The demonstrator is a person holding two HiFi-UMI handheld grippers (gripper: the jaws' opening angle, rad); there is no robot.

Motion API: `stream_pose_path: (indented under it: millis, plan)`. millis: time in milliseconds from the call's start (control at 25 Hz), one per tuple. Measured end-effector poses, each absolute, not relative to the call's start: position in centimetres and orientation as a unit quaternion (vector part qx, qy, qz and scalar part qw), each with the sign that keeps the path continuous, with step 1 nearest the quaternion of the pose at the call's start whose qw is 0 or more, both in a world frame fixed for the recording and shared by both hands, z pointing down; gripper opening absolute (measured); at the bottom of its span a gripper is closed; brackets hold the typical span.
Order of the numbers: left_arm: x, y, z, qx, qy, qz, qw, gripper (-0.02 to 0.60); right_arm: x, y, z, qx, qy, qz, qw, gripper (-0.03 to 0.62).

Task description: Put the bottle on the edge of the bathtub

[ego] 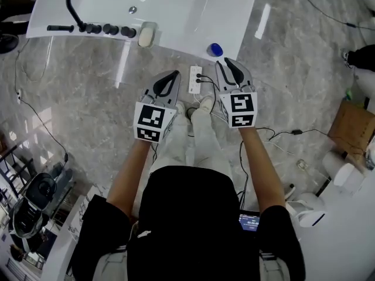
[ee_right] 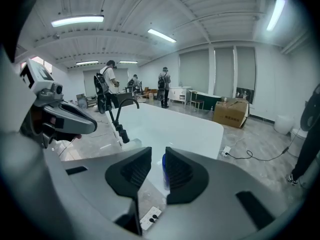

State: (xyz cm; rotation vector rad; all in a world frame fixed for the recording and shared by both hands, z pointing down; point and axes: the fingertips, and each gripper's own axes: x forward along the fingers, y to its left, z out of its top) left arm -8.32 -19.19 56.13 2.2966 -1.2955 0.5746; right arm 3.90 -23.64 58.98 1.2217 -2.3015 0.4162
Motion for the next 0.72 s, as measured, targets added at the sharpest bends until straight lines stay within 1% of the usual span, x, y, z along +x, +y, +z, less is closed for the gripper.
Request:
stream_pose_path:
  millis: [240,720]
  plan:
    - [-8.1,-18.2,51.8,0.843,-0.465,0.198,0.185,0.011,5.3,-21.4,54.6,0.47,-0.836,0.157,0.235,0.065]
    - [-8.1,-15.9,44.7,0.844,-0.483,0.182,0.143,0.011,9.4,-18.1,47.2,0.511,-0.818,0.166,0.205,0.031]
